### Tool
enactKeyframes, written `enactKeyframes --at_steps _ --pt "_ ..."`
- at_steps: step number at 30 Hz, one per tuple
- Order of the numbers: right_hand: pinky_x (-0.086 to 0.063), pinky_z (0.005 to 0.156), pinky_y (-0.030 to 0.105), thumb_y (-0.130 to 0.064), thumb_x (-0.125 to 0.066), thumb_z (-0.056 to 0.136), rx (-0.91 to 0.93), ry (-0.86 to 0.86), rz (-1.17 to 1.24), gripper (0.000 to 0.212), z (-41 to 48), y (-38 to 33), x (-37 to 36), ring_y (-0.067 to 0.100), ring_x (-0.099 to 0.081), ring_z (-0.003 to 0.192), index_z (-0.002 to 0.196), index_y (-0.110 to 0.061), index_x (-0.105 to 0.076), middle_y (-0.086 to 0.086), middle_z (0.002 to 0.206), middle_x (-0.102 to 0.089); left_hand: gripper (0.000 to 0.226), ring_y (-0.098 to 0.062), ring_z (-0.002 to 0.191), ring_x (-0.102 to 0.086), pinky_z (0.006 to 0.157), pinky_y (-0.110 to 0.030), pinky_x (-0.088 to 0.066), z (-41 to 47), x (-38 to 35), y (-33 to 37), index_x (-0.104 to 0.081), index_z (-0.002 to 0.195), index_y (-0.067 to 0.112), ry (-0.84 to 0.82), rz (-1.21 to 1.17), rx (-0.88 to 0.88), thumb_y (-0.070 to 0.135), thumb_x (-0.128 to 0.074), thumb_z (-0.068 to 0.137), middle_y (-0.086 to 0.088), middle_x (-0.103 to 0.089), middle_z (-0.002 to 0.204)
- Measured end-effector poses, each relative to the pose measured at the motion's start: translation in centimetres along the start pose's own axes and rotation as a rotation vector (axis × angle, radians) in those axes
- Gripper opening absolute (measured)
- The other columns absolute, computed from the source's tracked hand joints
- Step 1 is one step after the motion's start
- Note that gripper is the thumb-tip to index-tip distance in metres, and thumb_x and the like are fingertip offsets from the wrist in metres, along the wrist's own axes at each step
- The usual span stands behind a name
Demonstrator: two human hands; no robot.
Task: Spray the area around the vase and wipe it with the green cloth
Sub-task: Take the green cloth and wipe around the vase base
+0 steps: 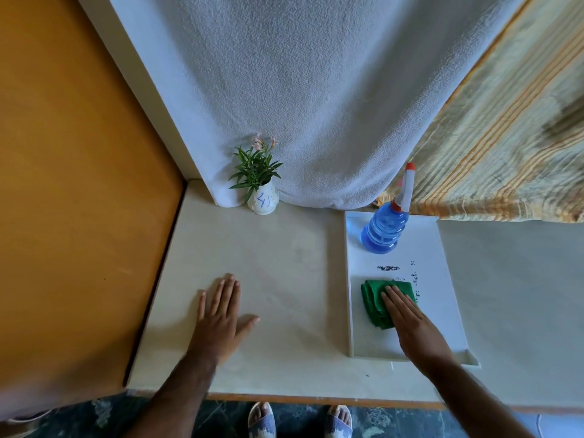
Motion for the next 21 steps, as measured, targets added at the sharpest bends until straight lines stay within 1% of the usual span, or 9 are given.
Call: enactKeyframes --at_steps 2,4,6,8,10,13,15,17,21 --pt "-0.055 0.095 0.053 0.026 -0.072 0.068 -0.086 0.019 0.053 0.073 0.6 -0.1 0.8 0.038 -0.060 0.126 0.136 0.002 -0.060 0.009 0.145 -0.050 0.105 -0.032 0.155 -0.018 0.123 -0.061 -0.016 -0.1 0.3 0.2 -0.024 0.158 0.004 0.005 -0.005 -0.009 0.081 -0.001 0.089 -0.015 -0.020 0.168" --pt "-0.058 0.092 0.050 0.022 -0.070 0.074 -0.118 0.048 0.097 0.068 1.6 -1.0 1.8 0.036 -0.062 0.124 0.137 0.000 -0.060 0.015 0.143 -0.057 0.104 -0.034 0.152 -0.026 0.121 -0.061 -0.018 -0.1 0.5 0.4 -0.031 0.155 0.002 0.019 0.000 -0.020 0.080 -0.004 0.092 -0.017 -0.028 0.165" --pt "-0.054 0.097 0.047 0.023 -0.069 0.074 -0.045 0.090 0.135 0.070 3.6 -3.5 2.9 0.033 -0.058 0.129 0.139 0.000 -0.057 0.016 0.144 -0.057 0.103 -0.035 0.152 -0.026 0.121 -0.059 -0.016 0.0 0.6 0.4 -0.030 0.156 0.003 0.037 0.010 -0.023 0.079 -0.005 0.092 -0.017 -0.027 0.165" --pt "-0.043 0.107 0.043 0.024 -0.066 0.076 0.053 0.124 0.174 0.072 6.4 -6.8 3.8 0.028 -0.049 0.136 0.142 -0.001 -0.054 0.015 0.147 -0.054 0.102 -0.034 0.155 -0.019 0.122 -0.058 -0.009 0.0 0.4 0.2 -0.023 0.158 0.005 0.042 0.016 -0.029 0.080 -0.006 0.091 -0.015 -0.018 0.168" --pt "-0.039 0.109 0.044 0.017 -0.057 0.084 0.160 0.168 0.174 0.063 9.7 -10.6 4.5 0.026 -0.046 0.138 0.143 -0.002 -0.053 0.015 0.148 -0.053 0.101 -0.034 0.156 -0.016 0.123 -0.056 -0.005 0.1 0.2 0.1 -0.019 0.159 0.006 0.046 0.017 -0.037 0.080 -0.014 0.091 -0.015 -0.013 0.169" --pt "-0.041 0.108 0.051 0.000 -0.037 0.092 0.321 0.167 0.146 0.051 14.7 -16.0 4.5 0.039 -0.052 0.133 0.141 0.004 -0.054 0.023 0.144 -0.055 0.098 -0.037 0.151 -0.030 0.121 -0.056 -0.011 0.2 0.3 0.2 -0.031 0.156 0.003 0.071 -0.002 -0.056 0.077 -0.024 0.092 -0.018 -0.028 0.165" --pt "-0.045 0.106 0.056 0.006 -0.051 0.092 0.389 0.189 0.124 0.045 17.9 -18.6 4.5 0.044 -0.054 0.130 0.137 0.008 -0.056 0.027 0.141 -0.057 0.098 -0.036 0.151 -0.030 0.120 -0.058 -0.015 0.2 0.2 0.2 -0.031 0.156 0.003 0.087 0.003 -0.060 0.078 -0.024 0.093 -0.018 -0.029 0.165" --pt "-0.047 0.103 0.057 0.013 -0.069 0.085 0.403 0.237 0.111 0.050 20.9 -20.2 4.8 0.045 -0.056 0.127 0.134 0.010 -0.059 0.028 0.137 -0.059 0.098 -0.034 0.153 -0.026 0.121 -0.061 -0.018 0.3 -0.2 -0.1 -0.027 0.157 0.004 0.096 0.009 -0.054 0.079 -0.025 0.094 -0.016 -0.025 0.167" --pt "-0.045 0.107 0.055 0.011 -0.066 0.088 0.470 0.297 0.041 0.047 24.5 -21.5 4.2 0.045 -0.056 0.128 0.134 0.009 -0.058 0.029 0.138 -0.058 0.097 -0.030 0.155 -0.022 0.121 -0.063 -0.023 0.3 -0.5 -0.4 -0.025 0.158 0.006 0.122 0.008 -0.043 0.078 -0.032 0.094 -0.013 -0.023 0.169"
Point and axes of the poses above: each hand's wrist, its own z-axis towards the middle knuckle, its own x-axis out of the back of the hand, y = z × x, the point moved 9 cm from there along z, towards the middle knuckle
